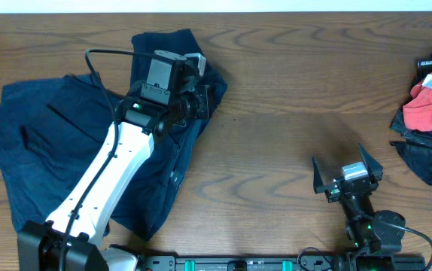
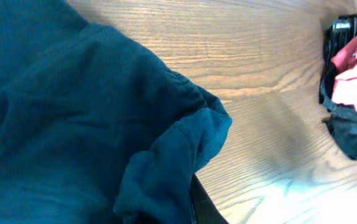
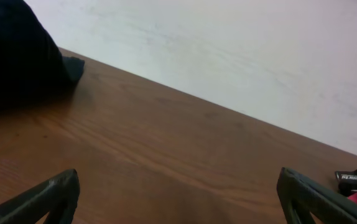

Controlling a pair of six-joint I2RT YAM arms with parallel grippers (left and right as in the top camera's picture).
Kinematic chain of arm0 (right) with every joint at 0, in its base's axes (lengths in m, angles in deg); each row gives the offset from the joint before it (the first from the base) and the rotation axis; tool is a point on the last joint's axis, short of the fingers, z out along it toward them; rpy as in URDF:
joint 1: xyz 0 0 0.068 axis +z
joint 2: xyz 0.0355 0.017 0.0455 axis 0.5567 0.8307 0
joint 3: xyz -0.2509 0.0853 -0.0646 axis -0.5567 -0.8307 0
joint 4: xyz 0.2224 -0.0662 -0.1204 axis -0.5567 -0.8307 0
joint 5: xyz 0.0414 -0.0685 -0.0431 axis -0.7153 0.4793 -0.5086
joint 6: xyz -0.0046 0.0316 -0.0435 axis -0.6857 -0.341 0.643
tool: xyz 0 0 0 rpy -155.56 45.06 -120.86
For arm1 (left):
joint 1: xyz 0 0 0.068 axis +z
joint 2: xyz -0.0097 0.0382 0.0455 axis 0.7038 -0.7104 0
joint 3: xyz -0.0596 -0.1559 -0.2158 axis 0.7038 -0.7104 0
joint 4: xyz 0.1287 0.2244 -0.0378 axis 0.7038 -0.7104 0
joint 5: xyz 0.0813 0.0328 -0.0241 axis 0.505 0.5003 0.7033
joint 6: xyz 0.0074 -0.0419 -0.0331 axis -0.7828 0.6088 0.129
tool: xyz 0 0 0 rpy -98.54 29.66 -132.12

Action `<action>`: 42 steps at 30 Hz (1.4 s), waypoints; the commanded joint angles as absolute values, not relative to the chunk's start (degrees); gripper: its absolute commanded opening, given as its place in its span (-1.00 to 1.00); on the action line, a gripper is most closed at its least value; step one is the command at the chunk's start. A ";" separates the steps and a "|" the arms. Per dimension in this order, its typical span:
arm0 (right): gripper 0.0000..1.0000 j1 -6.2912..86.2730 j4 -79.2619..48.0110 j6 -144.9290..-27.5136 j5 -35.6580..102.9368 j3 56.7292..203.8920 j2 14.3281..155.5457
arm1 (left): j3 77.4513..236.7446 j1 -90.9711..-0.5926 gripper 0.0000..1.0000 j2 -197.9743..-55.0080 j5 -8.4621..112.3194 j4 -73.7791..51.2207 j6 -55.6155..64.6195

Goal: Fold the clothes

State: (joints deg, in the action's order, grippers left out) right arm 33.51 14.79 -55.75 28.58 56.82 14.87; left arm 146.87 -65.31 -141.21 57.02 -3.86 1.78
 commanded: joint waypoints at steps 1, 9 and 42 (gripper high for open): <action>0.99 33.12 14.83 -54.46 29.43 56.75 14.81 | 146.56 -65.44 -0.88 -141.02 57.46 -3.27 -1.72; 0.98 33.14 15.27 -54.53 20.06 56.75 14.81 | 146.56 -69.53 -0.88 -145.15 57.87 0.91 -1.43; 0.99 33.14 18.07 -90.57 -22.87 56.75 14.81 | 148.77 -82.58 0.63 -150.28 62.05 6.74 -1.45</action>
